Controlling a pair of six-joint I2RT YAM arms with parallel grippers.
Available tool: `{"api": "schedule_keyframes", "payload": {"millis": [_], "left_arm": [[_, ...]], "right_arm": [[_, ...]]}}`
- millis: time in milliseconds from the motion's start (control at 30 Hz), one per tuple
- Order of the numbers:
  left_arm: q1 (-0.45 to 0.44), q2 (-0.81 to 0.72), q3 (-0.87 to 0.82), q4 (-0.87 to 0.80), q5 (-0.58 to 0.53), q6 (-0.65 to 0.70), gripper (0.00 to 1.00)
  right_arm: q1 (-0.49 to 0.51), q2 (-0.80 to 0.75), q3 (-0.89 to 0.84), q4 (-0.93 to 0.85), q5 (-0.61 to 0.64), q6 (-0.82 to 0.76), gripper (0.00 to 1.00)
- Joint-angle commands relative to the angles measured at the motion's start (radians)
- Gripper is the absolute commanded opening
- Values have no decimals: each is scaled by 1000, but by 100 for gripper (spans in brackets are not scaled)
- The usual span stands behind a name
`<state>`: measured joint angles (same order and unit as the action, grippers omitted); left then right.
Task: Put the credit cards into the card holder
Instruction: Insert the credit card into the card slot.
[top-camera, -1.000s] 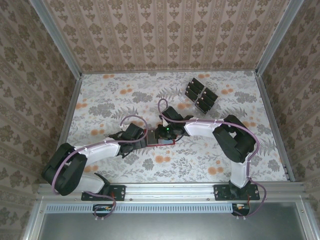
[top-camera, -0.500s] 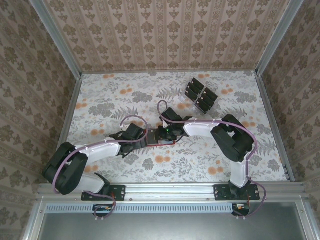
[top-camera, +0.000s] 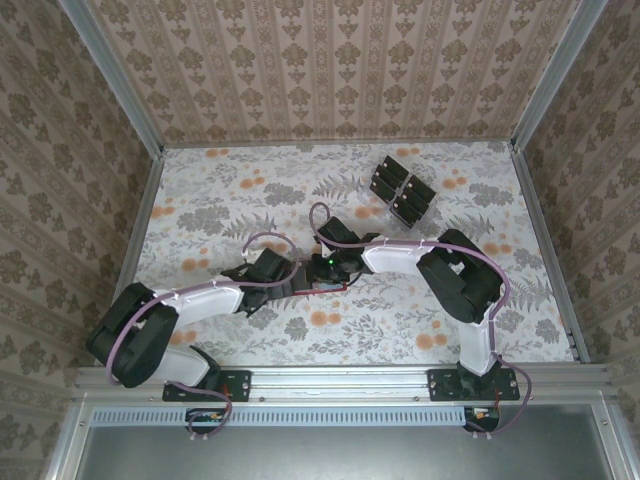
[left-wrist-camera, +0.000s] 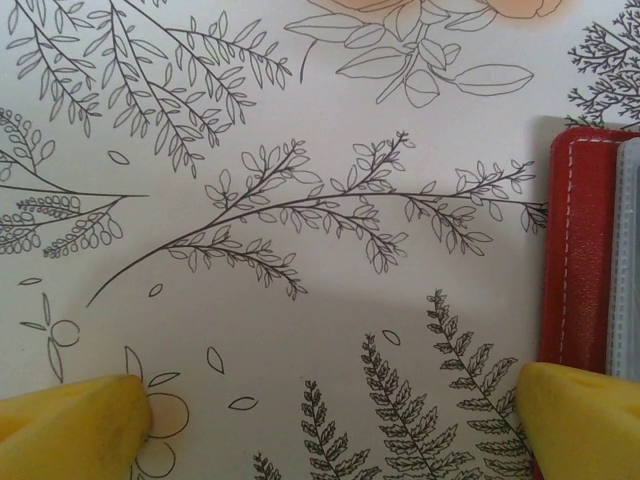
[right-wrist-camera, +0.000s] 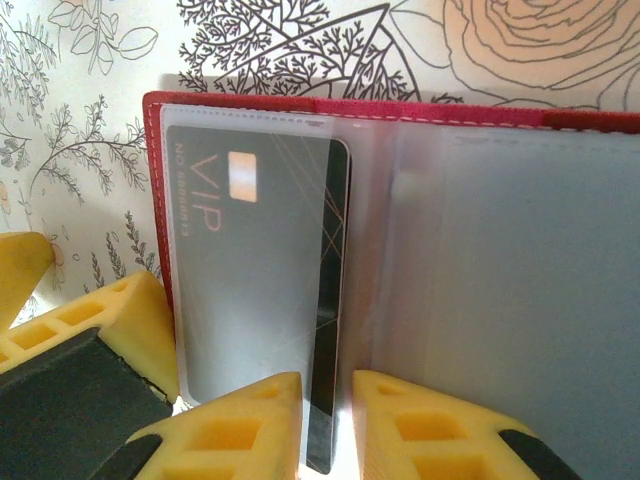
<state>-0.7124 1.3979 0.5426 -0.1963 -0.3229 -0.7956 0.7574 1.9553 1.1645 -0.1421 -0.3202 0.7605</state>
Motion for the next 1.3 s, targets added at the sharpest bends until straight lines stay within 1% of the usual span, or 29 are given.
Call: {"api": "schedule_keyframes", "payload": {"millis": [0,300,567,600,700,733,800,933,1100,1267], "left_arm": [[-3,68,-52,70,84,-19,100],[-30,96,-49,94,85,-33,100],[-38,69,-42,82,86,-31,100],[-36,55,-39,70,83,-28,100],[-27,-3,-20,25,73,-14,100],[-20,-28,-15,10,73,-10,100],[-1,-69,-8,-15,74,-3,100],[42,-124,13,-66,79,22,100],[77,-142,21,-101,81,41,100],[85,-140,3,-97,85,35,100]], "right_arm": [[10,31,19,-20,-22,16,22],[10,38,-6,81,-100,96,21],[14,40,-5,73,-104,94,21],[13,38,-5,65,-100,89,23],[13,20,-3,24,-61,63,34],[13,11,-2,7,-45,51,37],[11,1,4,-17,-24,32,39],[13,-4,30,-70,5,-9,40],[26,-6,61,-131,51,-55,45],[46,1,92,-179,84,-87,47]]}}
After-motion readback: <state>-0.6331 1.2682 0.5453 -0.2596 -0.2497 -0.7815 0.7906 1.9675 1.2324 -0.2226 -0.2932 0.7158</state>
